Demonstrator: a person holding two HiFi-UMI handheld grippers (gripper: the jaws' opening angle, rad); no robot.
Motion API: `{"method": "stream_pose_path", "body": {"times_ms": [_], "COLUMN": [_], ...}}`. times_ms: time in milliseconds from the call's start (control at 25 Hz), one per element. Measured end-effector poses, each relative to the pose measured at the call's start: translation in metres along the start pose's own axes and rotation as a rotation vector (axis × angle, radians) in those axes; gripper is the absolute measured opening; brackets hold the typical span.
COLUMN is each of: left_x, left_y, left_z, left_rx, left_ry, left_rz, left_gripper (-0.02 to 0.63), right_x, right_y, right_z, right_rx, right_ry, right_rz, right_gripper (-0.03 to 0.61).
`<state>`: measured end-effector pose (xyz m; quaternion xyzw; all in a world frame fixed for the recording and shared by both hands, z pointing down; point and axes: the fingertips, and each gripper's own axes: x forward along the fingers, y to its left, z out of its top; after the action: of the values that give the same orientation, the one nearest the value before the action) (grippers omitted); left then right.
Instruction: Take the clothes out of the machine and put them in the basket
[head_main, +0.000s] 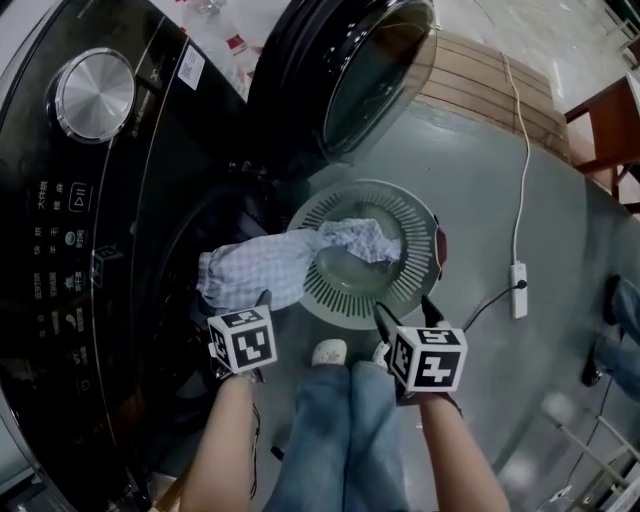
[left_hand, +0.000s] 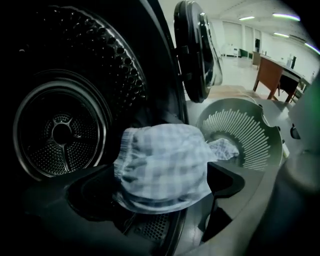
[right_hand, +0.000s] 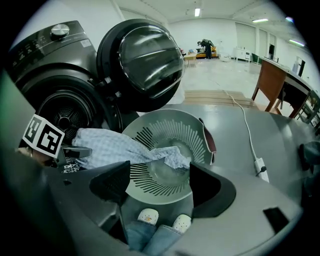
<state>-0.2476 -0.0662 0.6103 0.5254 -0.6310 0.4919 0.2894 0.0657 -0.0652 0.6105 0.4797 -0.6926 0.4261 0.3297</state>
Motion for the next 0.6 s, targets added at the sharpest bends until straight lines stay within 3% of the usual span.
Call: {"method": "stream_pose_path", "body": {"times_ms": [200,440,480,600], "left_x": [0.032,0.063,0.061,0.044], "left_y": [0.015,0.003,0.0,-0.012], "left_z": [-0.022,-0.026,-0.025,-0.021], "left_rx": [-0.005,0.008,0.006,0.006], "left_ry": [0.07,0.105,0.105,0.077], "left_rz": [-0.015,-0.067,-0.07,-0.088], "left_gripper": [0.546,0.538,0.501,0.276], "right_x": [0.008,0.01,0.008,0.0], "right_y": [0.011,0.008,0.007,0.004], "right_z": [-0.004,-0.011,-0.012,-0.018], "right_rx": [-0.029,-0.04,-0.038,-0.028], "right_ry": [0.012,0.007,0.006,0.007], "right_rz": [0.008,-0.008,-0.013,-0.025], "right_gripper": [0.368,0.358,0.355,0.345]}}
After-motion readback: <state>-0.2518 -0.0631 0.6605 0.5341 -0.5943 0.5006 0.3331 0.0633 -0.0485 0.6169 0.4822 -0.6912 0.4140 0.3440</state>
